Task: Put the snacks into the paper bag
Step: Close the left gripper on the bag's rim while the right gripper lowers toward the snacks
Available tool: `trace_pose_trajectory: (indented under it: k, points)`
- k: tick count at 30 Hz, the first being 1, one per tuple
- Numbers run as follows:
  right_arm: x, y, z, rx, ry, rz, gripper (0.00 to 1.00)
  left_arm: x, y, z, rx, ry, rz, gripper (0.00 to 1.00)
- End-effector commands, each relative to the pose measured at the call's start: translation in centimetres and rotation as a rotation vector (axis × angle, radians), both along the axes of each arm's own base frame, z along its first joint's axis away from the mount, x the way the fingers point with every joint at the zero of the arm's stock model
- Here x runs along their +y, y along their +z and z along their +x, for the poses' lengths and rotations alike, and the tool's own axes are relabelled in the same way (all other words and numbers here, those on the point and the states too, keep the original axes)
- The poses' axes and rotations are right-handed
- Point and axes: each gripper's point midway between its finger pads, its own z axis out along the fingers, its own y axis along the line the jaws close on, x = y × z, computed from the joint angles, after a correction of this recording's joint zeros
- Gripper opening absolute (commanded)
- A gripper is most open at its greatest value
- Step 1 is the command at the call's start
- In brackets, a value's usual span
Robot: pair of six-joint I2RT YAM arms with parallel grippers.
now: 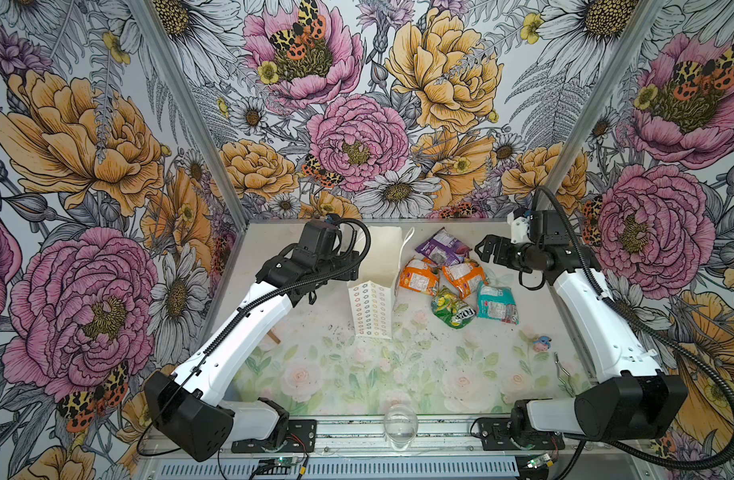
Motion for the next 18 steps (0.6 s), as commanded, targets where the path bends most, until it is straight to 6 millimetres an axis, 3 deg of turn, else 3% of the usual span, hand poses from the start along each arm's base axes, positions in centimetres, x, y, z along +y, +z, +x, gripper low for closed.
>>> trace_pose_trajectory:
  k: [1, 18]
  points:
    - [0.1, -0.3, -0.3, 0.008, 0.002, -0.003, 0.99, 0.0, 1.0, 0.6, -0.015, 0.011, -0.021, 0.71]
    - [0.0, -0.5, -0.3, 0.010, 0.002, -0.010, 0.99, -0.6, 0.1, 1.7, 0.026, 0.010, -0.038, 0.47]
